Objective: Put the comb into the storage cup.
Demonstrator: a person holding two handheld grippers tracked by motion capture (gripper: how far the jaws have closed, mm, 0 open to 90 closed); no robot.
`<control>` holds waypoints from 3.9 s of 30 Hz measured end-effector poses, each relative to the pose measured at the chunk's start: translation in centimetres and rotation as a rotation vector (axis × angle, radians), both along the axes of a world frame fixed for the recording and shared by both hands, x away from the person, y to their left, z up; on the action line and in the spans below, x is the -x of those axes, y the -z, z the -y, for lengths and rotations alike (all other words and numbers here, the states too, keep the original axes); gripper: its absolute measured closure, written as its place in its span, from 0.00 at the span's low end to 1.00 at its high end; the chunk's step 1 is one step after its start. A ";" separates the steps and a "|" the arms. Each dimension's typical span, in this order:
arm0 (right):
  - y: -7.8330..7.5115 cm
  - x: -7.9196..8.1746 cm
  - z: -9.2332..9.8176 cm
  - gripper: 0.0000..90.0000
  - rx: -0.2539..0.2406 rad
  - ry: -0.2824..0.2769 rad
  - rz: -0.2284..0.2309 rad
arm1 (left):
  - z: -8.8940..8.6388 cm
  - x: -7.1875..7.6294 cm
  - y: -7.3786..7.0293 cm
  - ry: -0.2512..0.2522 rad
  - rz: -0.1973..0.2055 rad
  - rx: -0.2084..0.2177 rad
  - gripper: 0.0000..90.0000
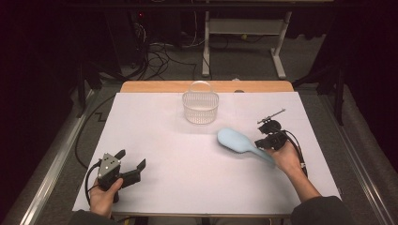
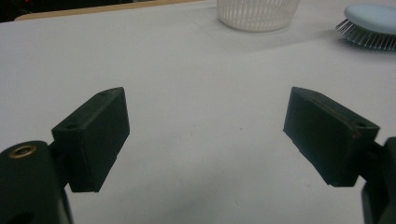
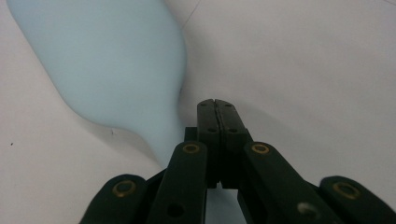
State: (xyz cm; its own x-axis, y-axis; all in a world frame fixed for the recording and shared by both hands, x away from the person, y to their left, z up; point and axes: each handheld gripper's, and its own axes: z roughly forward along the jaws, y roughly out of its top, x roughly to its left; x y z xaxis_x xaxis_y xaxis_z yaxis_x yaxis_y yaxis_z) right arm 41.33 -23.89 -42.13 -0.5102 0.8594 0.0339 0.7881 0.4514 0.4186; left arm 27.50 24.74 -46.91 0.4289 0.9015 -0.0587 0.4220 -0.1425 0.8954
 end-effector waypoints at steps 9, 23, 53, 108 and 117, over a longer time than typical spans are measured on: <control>0.1 0.5 -0.1 1.00 -0.010 -0.013 -0.008 | 0.0 0.0 0.0 0.000 -0.001 -0.001 0.17; 0.2 1.4 -0.5 1.00 -0.029 -0.040 -0.017 | 0.0 0.0 0.0 0.000 -0.001 -0.001 0.17; -0.2 3.0 -0.7 0.99 -0.046 -0.069 0.014 | 0.0 0.0 0.0 0.001 -0.003 -0.002 0.17; 1.7 2.8 -4.1 0.68 0.088 -0.079 0.003 | 0.1 0.0 0.0 0.006 -0.003 -0.005 0.17; 1.7 2.9 -4.2 0.77 0.094 -0.090 0.005 | 0.2 0.1 -0.1 0.010 0.000 -0.018 0.17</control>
